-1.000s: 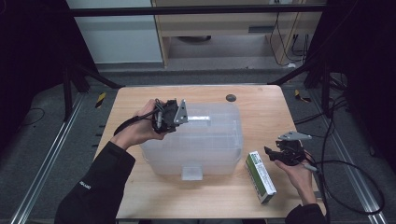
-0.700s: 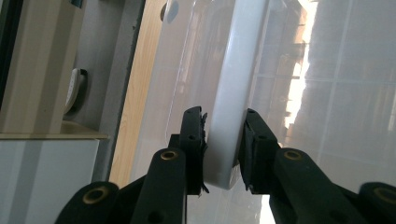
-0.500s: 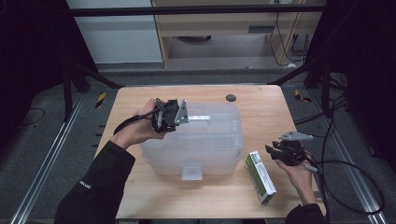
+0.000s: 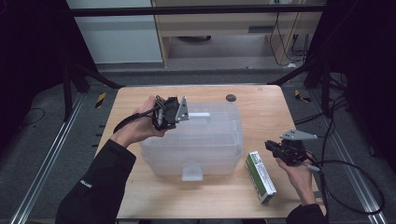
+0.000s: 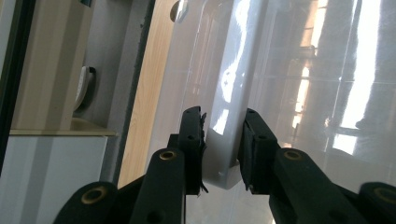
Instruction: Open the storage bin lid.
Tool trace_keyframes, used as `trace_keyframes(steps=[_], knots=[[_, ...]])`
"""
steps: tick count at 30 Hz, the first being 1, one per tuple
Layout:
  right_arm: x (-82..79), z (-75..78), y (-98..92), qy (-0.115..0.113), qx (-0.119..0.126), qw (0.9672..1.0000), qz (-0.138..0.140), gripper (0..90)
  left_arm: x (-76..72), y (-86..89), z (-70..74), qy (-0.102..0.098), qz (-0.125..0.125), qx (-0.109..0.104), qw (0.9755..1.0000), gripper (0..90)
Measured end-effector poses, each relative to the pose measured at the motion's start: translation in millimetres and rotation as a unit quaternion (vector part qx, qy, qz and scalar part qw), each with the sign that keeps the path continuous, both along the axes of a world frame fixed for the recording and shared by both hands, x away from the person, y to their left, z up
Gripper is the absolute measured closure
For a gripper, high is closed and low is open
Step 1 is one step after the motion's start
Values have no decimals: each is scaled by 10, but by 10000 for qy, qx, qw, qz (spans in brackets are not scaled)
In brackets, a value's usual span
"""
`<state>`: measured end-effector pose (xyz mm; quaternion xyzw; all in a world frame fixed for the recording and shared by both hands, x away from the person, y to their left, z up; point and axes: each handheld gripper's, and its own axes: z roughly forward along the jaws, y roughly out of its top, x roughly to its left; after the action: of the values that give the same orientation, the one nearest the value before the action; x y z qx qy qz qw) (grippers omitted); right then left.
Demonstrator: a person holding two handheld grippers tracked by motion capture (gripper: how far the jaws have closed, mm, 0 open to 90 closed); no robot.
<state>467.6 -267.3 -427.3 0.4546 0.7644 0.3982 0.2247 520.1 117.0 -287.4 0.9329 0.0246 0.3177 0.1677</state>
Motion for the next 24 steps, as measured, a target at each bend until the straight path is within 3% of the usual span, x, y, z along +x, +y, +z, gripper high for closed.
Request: trace_keyframes(steps=[5, 10, 17, 24], knots=[[-24, 58, 48, -37, 74, 9999, 146, 854, 16, 0, 16, -84, 44, -39, 9999, 718], [-51, 121, 87, -57, 298, 9992, 279, 864, 39, 4, 31, -122, 84, -101, 9998, 714], [-66, 162, 161, -62, 311, 9983, 490, 867, 94, 21, 49, -120, 179, -290, 9993, 706], [-76, 180, 207, -14, 323, 9975, 625, 875, 143, 19, 81, -120, 213, -282, 9993, 703]])
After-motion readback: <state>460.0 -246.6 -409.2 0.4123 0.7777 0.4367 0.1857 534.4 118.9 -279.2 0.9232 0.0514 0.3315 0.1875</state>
